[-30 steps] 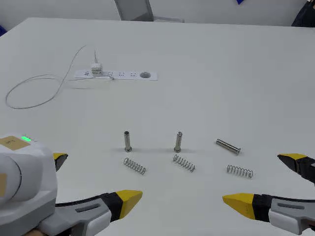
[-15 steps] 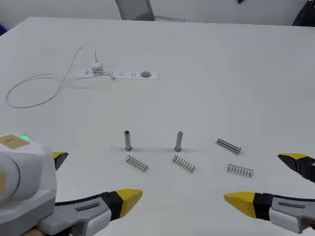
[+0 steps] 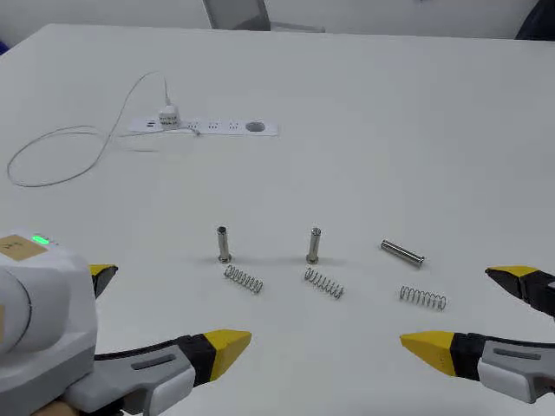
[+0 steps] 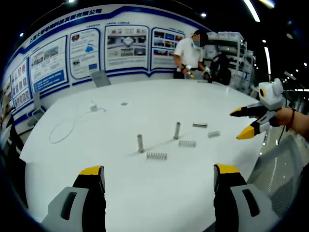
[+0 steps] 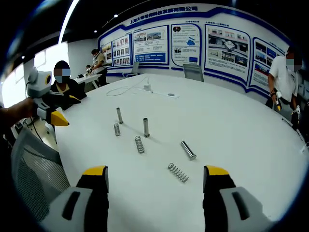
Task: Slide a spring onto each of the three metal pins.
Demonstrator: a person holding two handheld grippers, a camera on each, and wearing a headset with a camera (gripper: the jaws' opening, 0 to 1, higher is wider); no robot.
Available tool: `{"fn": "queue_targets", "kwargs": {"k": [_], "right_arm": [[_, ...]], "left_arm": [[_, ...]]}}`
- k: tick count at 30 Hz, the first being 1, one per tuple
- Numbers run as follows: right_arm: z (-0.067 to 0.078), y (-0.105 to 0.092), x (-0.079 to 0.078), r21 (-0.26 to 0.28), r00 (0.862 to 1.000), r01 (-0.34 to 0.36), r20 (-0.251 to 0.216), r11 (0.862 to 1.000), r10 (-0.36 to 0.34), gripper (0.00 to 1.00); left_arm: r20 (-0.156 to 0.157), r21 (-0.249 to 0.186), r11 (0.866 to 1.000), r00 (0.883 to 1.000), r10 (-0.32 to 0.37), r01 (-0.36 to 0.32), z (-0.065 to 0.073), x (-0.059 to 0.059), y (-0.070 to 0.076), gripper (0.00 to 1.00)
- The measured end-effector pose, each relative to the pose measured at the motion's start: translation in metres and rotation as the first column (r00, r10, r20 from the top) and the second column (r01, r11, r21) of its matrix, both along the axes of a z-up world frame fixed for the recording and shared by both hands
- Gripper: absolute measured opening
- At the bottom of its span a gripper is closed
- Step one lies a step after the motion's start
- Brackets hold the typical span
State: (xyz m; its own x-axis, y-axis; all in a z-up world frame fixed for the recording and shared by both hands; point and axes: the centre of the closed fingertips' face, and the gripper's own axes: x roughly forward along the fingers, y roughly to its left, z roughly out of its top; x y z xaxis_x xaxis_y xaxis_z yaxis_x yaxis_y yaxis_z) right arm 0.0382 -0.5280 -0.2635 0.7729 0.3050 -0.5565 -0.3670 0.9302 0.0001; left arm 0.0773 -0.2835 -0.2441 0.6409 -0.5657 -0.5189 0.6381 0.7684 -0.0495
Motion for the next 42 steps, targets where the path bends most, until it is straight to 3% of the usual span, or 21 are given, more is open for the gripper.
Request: {"fn": "queue_targets", "kwargs": {"k": [9,23,42], "right_arm": [[0.001,-0.012,0.015,-0.017,1.0,0.006,-0.012,1.0,-0.007,0.68],[-0.007,-0.026,0.043,-0.09,0.998,-0.032,-0.048,0.995,0.027,0.44],[-0.03,-0.032,0.086,-0.168,0.988,-0.125,-0.112,0.978,0.107,0.33]], "left_arm": [[0.0,-0.004,1.0,1.0,-0.004,0.004,-0.001,0.002,-0.001,0.96],[0.007,-0.006,1.0,1.0,-0.006,0.006,-0.002,0.005,-0.002,0.94],[-0.002,-0.021,0.999,1.0,-0.026,0.026,-0.012,0.006,-0.009,0.93]]}}
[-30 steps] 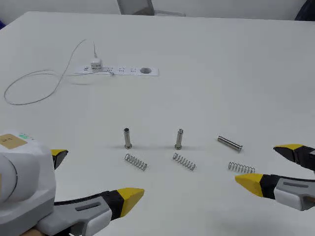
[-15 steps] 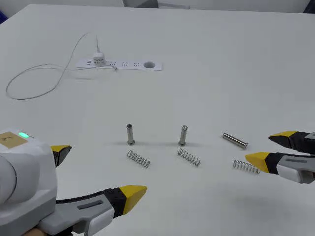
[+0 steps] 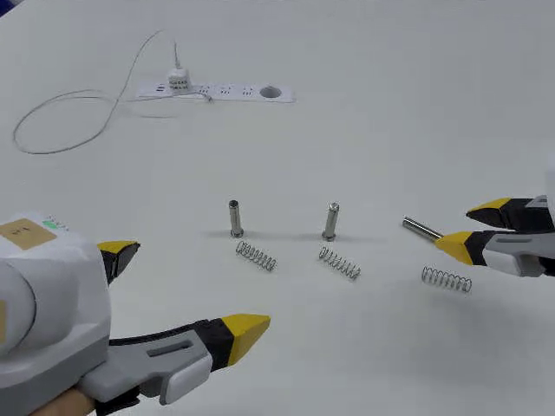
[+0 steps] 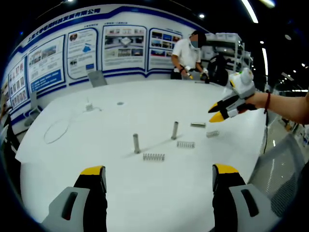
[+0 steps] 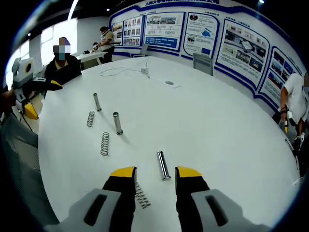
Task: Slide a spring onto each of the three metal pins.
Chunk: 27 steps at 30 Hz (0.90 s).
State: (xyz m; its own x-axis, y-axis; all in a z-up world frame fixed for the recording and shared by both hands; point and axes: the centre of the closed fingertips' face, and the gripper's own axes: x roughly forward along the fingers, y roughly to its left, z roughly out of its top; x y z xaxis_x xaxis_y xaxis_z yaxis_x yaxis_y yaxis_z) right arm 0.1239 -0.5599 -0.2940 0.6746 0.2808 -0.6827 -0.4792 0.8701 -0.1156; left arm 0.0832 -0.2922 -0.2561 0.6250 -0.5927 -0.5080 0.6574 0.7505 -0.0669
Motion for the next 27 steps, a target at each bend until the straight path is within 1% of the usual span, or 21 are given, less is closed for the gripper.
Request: {"fn": "queue_targets", "kwargs": {"k": [8,10,12,15,17,21,24,27], "right_arm": [[-0.014,-0.001,0.016,-0.018,0.999,-0.033,-0.037,0.999,0.033,0.29],[-0.017,-0.001,0.02,-0.02,0.998,-0.04,-0.043,0.999,0.039,0.28],[-0.022,-0.002,0.023,-0.026,0.997,-0.047,-0.057,0.999,0.046,0.28],[-0.027,0.001,0.027,-0.017,0.996,-0.056,-0.069,0.998,0.055,0.26],[-0.03,0.002,0.03,-0.014,0.995,-0.06,-0.075,0.998,0.059,0.25],[-0.034,0.006,0.035,-0.013,0.994,-0.074,-0.082,0.997,0.073,0.23],[-0.039,0.009,0.037,0.001,0.992,-0.079,-0.094,0.997,0.079,0.22],[-0.044,0.009,0.04,-0.009,0.992,-0.08,-0.099,0.997,0.079,0.19]], "left_arm": [[0.001,-0.006,1.0,1.0,-0.001,0.001,-0.002,0.002,-0.001,0.91],[-0.002,-0.005,1.0,1.0,-0.002,0.002,-0.004,0.002,-0.001,0.91],[0.001,0.001,1.0,1.0,0.003,-0.003,-0.005,0.003,0.0,0.9],[0.009,0.007,1.0,1.0,0.01,-0.011,-0.005,0.004,0.001,0.88],[0.012,0.004,1.0,1.0,0.015,-0.015,-0.004,0.005,0.002,0.88],[0.011,0.009,1.0,1.0,0.013,-0.013,-0.005,0.005,0.002,0.87],[0.01,0.012,1.0,1.0,0.013,-0.013,-0.006,0.005,0.002,0.87],[0.005,0.009,1.0,1.0,0.014,-0.014,-0.007,0.005,0.002,0.86]]}}
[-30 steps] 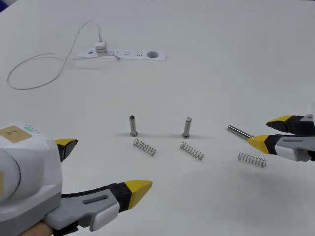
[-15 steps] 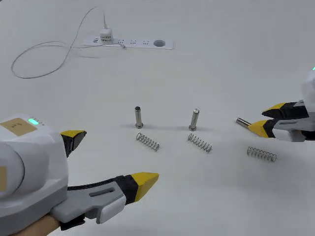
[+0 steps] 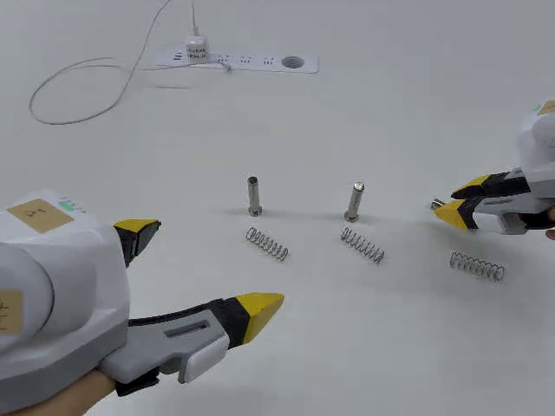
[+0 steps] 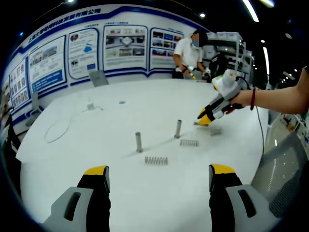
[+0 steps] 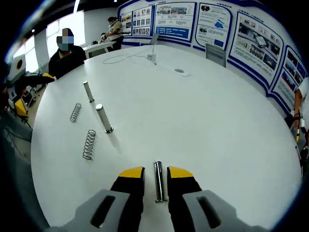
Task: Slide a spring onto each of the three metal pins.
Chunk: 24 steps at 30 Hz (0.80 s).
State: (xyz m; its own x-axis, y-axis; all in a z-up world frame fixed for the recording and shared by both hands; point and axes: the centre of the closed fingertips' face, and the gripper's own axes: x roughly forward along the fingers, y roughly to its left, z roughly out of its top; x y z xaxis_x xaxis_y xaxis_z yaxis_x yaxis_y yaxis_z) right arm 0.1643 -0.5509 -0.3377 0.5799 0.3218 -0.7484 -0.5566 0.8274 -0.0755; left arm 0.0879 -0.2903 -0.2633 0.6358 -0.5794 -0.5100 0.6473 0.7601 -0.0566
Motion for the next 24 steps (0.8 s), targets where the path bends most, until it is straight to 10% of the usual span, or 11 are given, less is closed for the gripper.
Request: {"fn": "queue_targets", "kwargs": {"k": [24], "right_arm": [[-0.011,0.004,0.008,0.007,1.0,-0.007,-0.03,1.0,0.007,0.1]], "left_arm": [[0.014,0.016,1.0,1.0,0.002,-0.002,0.0,0.002,0.003,0.82]]}}
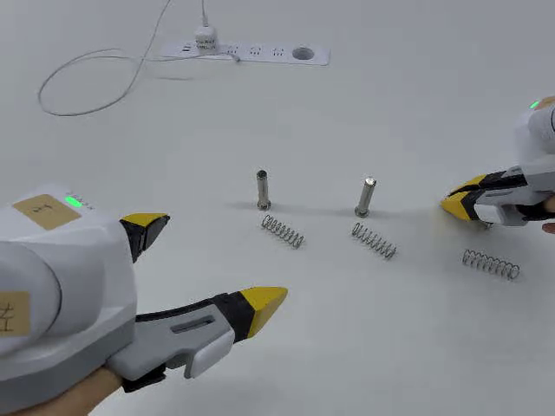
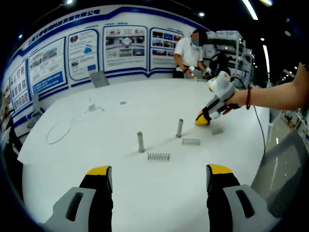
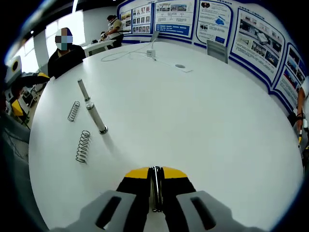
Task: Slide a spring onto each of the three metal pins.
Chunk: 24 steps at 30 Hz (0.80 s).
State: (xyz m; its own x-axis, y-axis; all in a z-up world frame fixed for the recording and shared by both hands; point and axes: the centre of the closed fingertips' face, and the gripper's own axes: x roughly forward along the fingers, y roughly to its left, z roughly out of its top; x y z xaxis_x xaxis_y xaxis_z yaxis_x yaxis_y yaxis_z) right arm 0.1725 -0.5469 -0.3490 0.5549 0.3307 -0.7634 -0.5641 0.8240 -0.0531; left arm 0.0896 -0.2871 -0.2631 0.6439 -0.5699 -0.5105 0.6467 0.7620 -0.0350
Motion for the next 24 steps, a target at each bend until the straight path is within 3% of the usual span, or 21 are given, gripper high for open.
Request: {"fn": "queue_targets", "kwargs": {"k": [13,24], "right_arm": [[0.002,-0.001,0.002,0.014,0.999,0.032,-0.005,0.999,-0.032,0.09],[0.028,0.001,0.005,0.081,0.996,0.066,0.055,0.994,-0.071,0.09]], "left_arm": [[0.008,-0.011,1.0,1.0,-0.001,0.001,0.003,0.001,0.0,0.8],[0.028,-0.016,1.0,1.0,-0.005,0.005,0.007,0.001,-0.001,0.79]]}}
